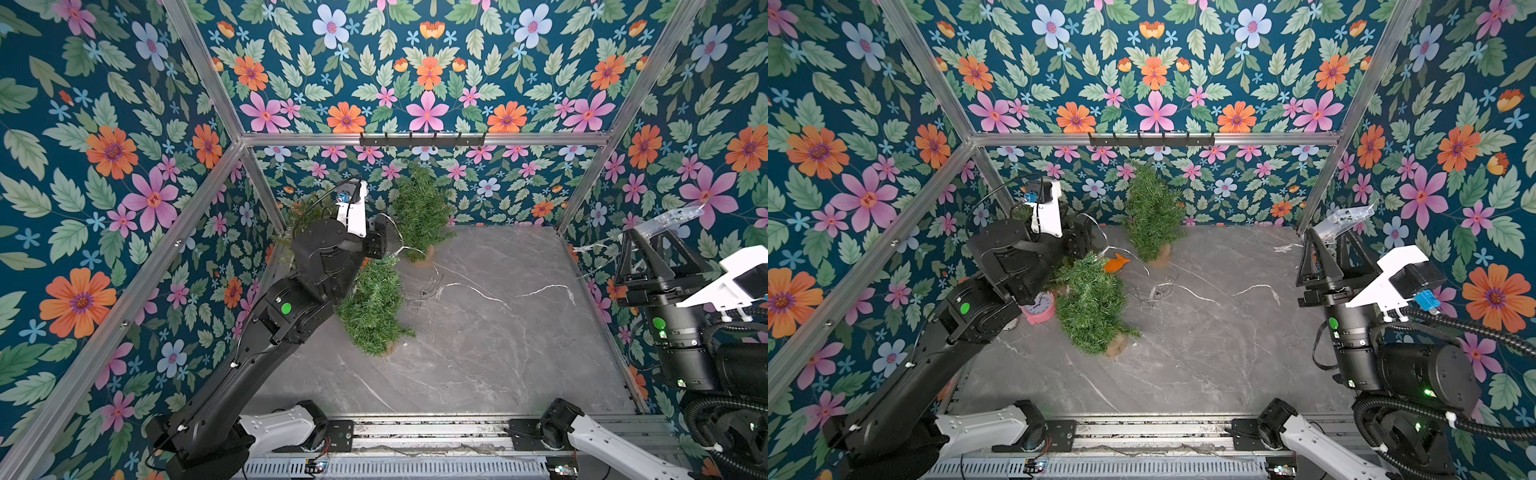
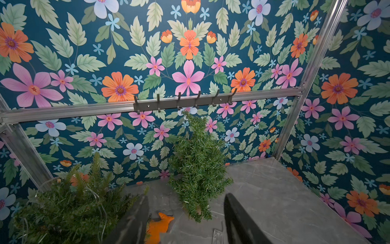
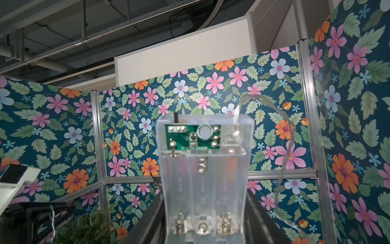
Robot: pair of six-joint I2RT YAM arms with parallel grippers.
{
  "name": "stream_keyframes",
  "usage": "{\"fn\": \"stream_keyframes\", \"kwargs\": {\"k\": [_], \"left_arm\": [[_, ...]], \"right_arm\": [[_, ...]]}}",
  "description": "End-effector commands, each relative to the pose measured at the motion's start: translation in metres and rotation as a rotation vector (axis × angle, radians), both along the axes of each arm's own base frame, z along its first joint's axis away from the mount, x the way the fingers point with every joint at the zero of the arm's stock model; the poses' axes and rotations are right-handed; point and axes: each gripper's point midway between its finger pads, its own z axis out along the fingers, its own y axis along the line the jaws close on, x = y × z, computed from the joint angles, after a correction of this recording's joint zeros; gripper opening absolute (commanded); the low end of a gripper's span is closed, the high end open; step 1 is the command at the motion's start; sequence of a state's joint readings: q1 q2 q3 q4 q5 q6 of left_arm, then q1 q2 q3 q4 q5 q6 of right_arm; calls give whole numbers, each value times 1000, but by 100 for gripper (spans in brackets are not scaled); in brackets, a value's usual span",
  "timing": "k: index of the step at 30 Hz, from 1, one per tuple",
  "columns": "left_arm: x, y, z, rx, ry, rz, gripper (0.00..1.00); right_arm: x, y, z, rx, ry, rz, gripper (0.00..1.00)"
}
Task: Wrap string light around the christmas tree
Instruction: Wrap the light string around the Christmas tree.
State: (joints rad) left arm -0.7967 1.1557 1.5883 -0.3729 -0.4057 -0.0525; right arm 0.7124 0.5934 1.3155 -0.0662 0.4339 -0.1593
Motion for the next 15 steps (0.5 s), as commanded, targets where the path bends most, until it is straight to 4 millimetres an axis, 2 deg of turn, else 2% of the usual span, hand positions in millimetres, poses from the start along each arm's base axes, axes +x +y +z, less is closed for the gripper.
{"fn": "stream_keyframes", "kwargs": {"k": [1, 2, 4, 6, 9, 10, 12, 15], "left_arm": [[-2, 0, -9, 17, 37, -12, 66], [-3, -1, -12, 22, 51, -17, 65], [-5, -8, -21, 41, 90, -57, 54], [-10, -25, -34, 94, 153, -153, 36], [-10, -33, -49, 177, 233, -186, 25], [-8, -31, -49, 195, 239, -169, 26], [-6, -23, -44, 218, 231, -130, 42], [-13, -21, -31, 232, 202, -156, 60]], "right_arm": [[-4, 14, -8, -54, 8, 75, 20], [-5, 16, -10, -63, 13, 89, 21], [-6, 19, -14, -76, 18, 109, 21], [-7, 20, -17, -81, 23, 118, 21], [-7, 21, -21, -86, 32, 121, 21], [-7, 21, -22, -87, 34, 121, 21], [-6, 22, -26, -93, 43, 123, 21], [-4, 24, -30, -102, 54, 122, 21]]}}
